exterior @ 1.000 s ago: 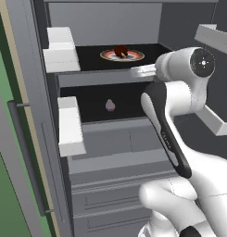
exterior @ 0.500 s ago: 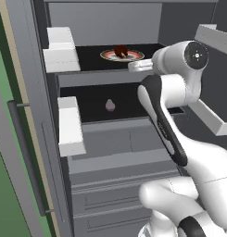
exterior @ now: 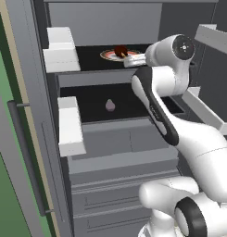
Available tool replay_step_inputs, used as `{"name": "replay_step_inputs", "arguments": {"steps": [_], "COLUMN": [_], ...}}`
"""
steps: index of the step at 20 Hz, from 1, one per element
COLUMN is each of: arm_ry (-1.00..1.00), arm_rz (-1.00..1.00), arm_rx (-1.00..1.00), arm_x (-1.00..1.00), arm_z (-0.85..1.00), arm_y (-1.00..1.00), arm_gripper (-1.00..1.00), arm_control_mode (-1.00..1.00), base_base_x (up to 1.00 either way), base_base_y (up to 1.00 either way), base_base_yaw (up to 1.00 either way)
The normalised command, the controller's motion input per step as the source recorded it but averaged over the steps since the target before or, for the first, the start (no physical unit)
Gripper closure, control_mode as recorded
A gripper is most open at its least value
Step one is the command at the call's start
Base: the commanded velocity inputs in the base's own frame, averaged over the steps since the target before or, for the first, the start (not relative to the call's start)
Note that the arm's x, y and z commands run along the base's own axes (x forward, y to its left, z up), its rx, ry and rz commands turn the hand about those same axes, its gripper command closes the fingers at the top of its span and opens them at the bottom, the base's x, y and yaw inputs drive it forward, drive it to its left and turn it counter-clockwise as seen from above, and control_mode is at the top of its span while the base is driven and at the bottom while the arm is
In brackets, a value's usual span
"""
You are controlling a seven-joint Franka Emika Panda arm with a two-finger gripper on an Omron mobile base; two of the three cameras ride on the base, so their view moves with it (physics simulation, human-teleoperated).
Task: Transport the steak from the fridge to the microwave and turn on the microwave.
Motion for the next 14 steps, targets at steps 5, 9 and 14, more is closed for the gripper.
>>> {"name": "replay_step_inputs", "arguments": {"steps": [5,9,14], "arm_ry": [0.04,0.07,0.04], "arm_rz": [0.0,-0.01,-0.01], "arm_rx": [0.0,0.0,0.0], "arm_x": [0.5,0.48,0.49], "arm_z": [0.0,0.0,0.0], "arm_y": [0.0,0.0,0.0], "arm_gripper": [-1.0,-1.0,-1.0], "arm_control_mode": [-1.0,-1.0,-1.0], "base_base_x": [0.0,0.0,0.0], "base_base_y": [0.0,0.0,0.0], "base_base_yaw": [0.0,0.0,0.0]}}
